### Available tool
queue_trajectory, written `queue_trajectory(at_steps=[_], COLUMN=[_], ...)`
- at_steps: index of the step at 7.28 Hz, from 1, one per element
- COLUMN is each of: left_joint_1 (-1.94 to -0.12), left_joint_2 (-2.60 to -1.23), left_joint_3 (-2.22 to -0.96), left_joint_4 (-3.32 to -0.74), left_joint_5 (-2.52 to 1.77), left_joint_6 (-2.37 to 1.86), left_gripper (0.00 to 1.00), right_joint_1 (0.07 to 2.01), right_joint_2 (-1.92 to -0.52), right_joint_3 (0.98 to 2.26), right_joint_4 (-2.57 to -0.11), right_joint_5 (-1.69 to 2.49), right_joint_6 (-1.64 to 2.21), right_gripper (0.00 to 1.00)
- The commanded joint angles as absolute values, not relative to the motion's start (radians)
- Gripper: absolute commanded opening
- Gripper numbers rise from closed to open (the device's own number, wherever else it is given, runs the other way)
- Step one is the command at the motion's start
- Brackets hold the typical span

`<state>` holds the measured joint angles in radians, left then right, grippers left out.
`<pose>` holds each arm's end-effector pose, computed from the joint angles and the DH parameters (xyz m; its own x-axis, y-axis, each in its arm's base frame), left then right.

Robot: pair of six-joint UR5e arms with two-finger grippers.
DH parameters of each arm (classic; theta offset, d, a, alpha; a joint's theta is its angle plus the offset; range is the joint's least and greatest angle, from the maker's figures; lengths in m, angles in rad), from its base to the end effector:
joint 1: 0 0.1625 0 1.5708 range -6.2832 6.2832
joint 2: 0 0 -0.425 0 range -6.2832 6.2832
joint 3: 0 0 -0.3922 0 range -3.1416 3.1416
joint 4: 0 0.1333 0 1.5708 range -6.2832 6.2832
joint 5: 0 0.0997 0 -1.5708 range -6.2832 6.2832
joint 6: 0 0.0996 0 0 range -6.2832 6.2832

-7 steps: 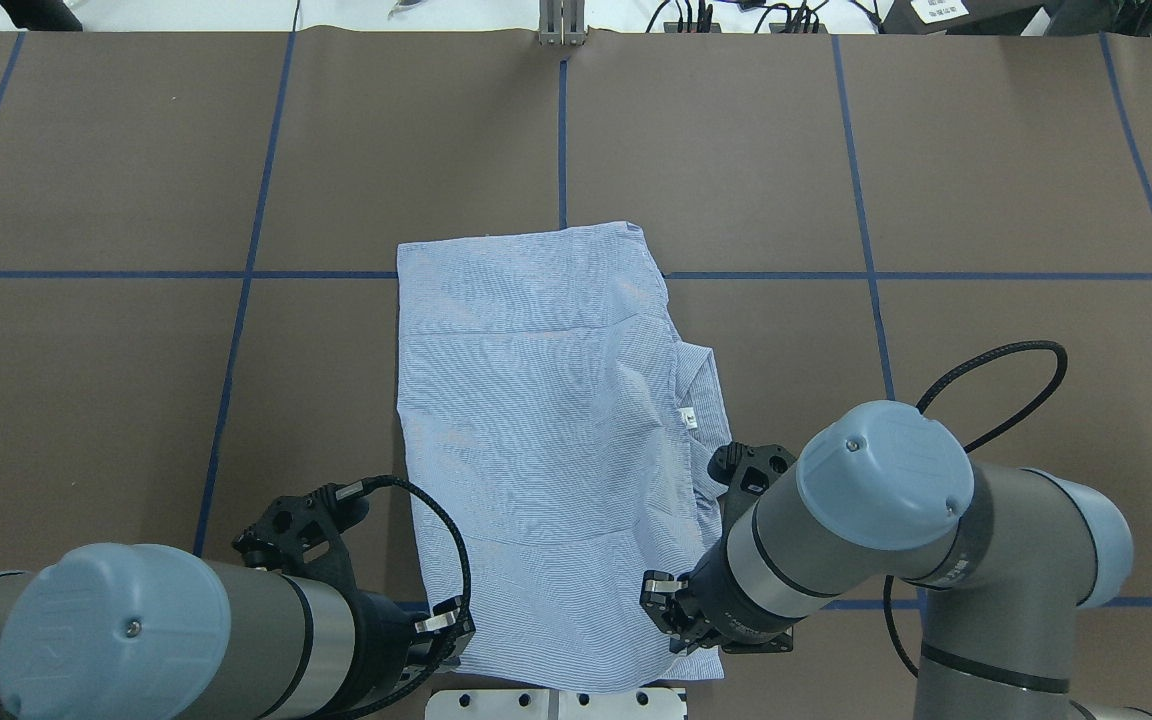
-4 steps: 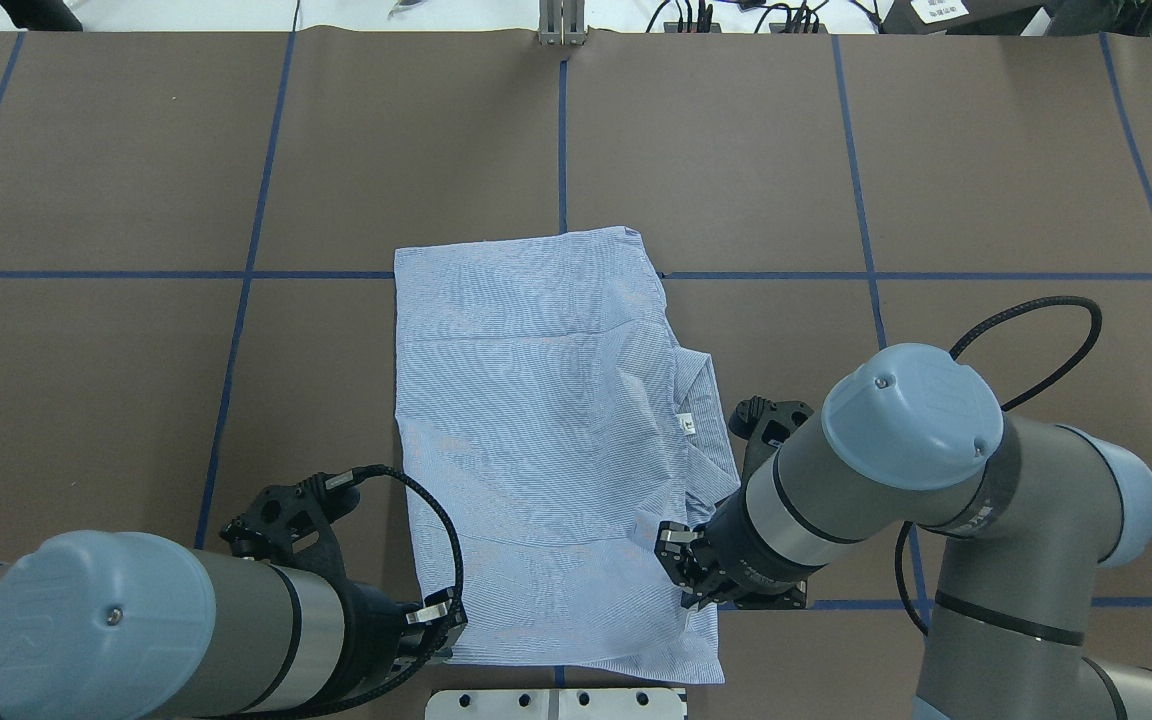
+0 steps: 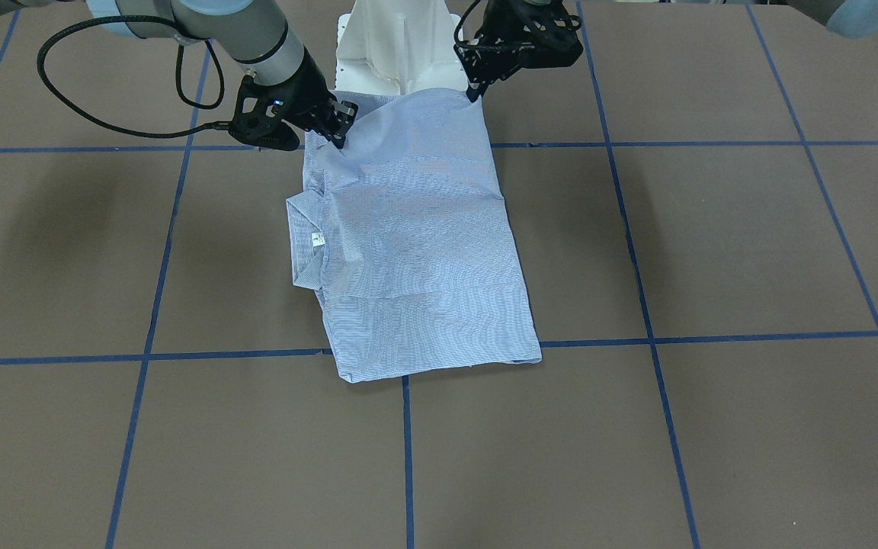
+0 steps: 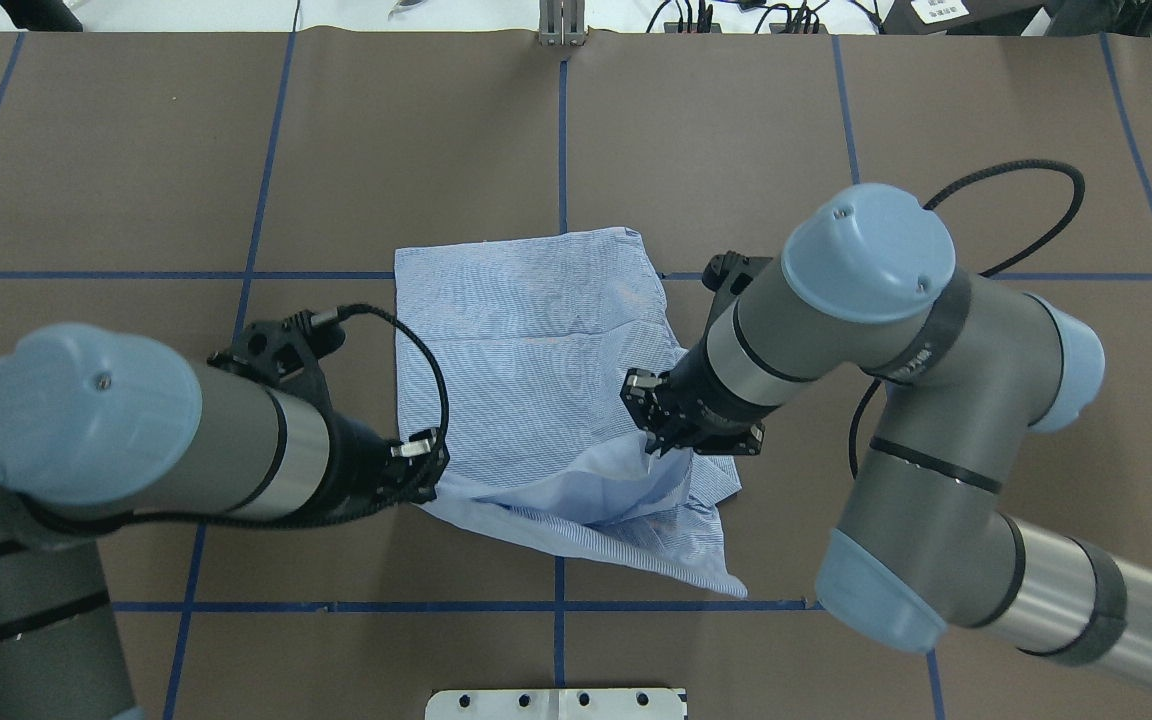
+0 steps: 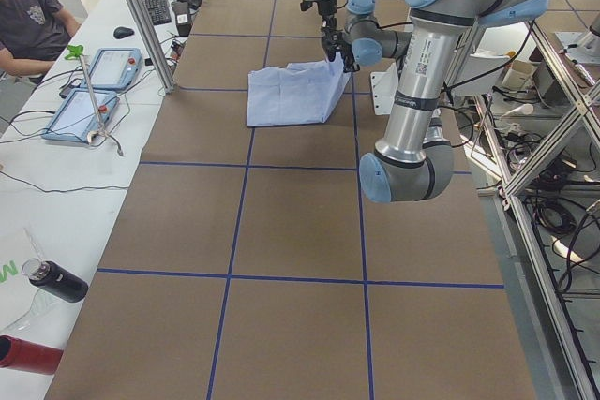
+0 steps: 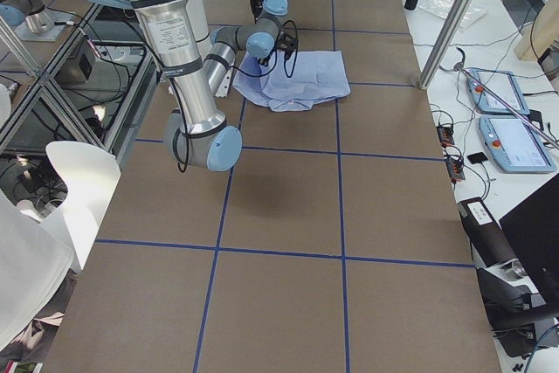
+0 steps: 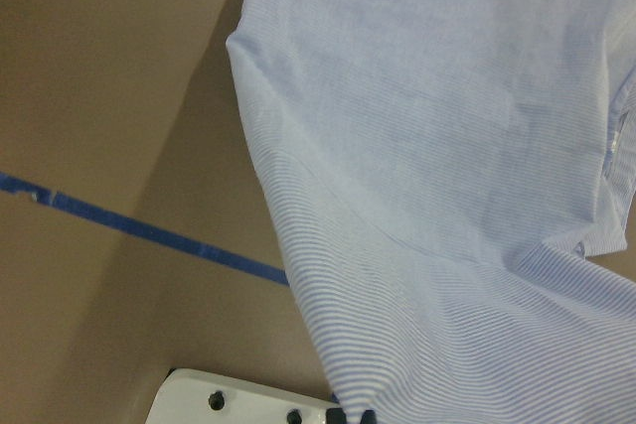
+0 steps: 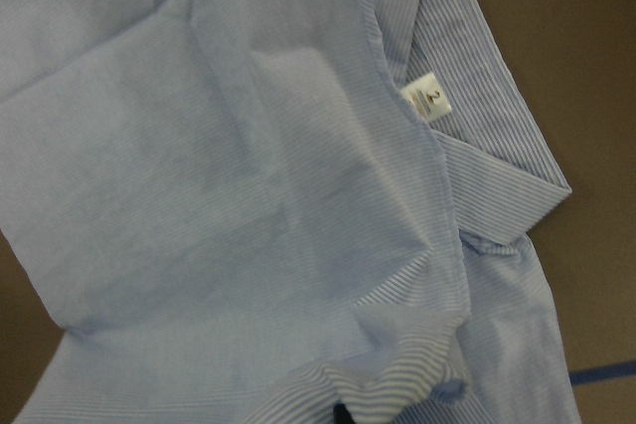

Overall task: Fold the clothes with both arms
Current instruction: 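Lift the near edge with both grippers and fold it toward the far edge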

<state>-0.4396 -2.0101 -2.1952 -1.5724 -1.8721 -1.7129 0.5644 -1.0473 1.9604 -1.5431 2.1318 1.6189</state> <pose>0.4108 -0.3078 0.1631 0.4095 -0.3420 -0.8458 0.2318 0.9356 -0.2662 -0.4463 -0.3776 0.1893 0.4929 0.3602 0.7920 -0.1135 0.9291 -0.3519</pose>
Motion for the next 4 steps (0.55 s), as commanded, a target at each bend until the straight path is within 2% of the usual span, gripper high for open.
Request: queue_trajectory(at_steps=[1, 4], left_joint_1=[-0.575, -0.678], left_joint_2=[-2.074, -2.088], left_joint_3=[-2.052, -1.831], left_joint_4=[-1.591, -1.762], left_joint_5=[-1.916, -1.916], left_joint_6=[-1.579, -1.484], left_gripper=[0.0, 0.0], right_joint_1=[0.662, 0.716], right_joint_2=[-0.945, -0.787], right_joint_3=[1.803, 1.509], right_joint_4=[-1.543, -1.532], right_joint_5=[2.123, 2.108], right_joint_6=[1.545, 1.421], right_gripper=[0.0, 0.0])
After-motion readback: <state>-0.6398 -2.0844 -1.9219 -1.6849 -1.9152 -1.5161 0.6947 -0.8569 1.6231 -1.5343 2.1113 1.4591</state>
